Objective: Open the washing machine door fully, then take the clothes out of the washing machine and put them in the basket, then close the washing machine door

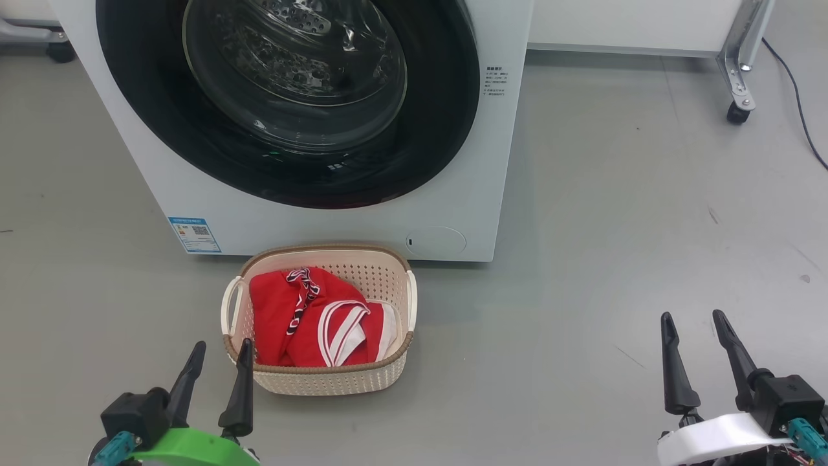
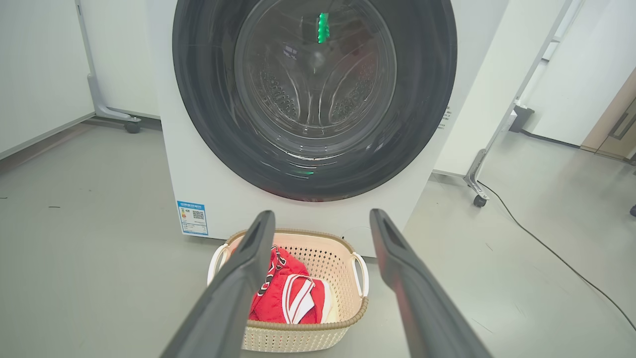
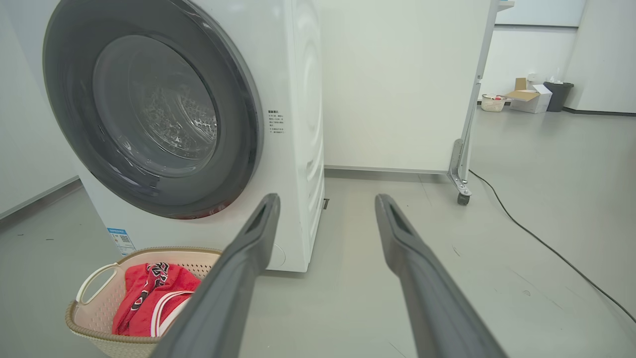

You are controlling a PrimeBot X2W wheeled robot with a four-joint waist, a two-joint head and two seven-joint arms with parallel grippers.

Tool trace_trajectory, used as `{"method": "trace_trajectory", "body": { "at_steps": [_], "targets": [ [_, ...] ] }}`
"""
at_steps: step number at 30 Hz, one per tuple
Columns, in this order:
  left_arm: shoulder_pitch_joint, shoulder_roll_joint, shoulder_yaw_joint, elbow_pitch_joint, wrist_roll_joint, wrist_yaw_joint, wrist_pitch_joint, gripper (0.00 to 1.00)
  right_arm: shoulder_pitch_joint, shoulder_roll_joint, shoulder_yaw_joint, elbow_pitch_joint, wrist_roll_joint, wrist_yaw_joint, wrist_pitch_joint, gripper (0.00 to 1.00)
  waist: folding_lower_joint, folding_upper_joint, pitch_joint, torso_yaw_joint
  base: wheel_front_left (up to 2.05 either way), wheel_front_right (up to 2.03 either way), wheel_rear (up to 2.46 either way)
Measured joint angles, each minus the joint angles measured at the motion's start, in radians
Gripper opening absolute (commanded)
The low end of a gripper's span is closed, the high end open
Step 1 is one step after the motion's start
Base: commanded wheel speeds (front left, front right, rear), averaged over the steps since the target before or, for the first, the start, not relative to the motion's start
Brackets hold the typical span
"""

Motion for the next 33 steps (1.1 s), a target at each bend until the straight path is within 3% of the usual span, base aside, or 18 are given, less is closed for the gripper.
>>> {"method": "trace_trajectory", "body": {
  "at_steps": [3, 4, 13, 33],
  "targets": [
    [0.0, 0.0, -0.001, 0.0, -0.011, 0.0, 0.0, 1.0, 0.005, 0.001, 0.0, -0.002, 0.0, 0.0, 0.0, 1.0, 0.0, 0.0, 0.0, 0.0, 0.0, 0.0, 0.0],
    [0.0, 0.001, -0.003, -0.002, -0.018, 0.0, 0.0, 0.0, 0.005, 0.001, 0.0, -0.002, 0.0, 0.0, 0.0, 0.0, 0.0, 0.0, 0.0, 0.0, 0.0, 0.0, 0.0],
    [0.04, -0.027, -0.015, 0.064, -0.033, 0.001, 0.006, 0.0, 0.03, 0.032, 0.01, 0.074, 0.008, 0.002, 0.001, 0.0, 0.0, 0.0, 0.0, -0.001, 0.0, 0.0, 0.0],
    [0.039, -0.033, 0.03, 0.048, -0.232, 0.001, 0.067, 0.0, 0.022, 0.041, -0.015, 0.079, 0.273, 0.029, 0.054, 0.0, 0.0001, 0.0, 0.001, -0.005, 0.0, 0.0, 0.0]
  ]
}}
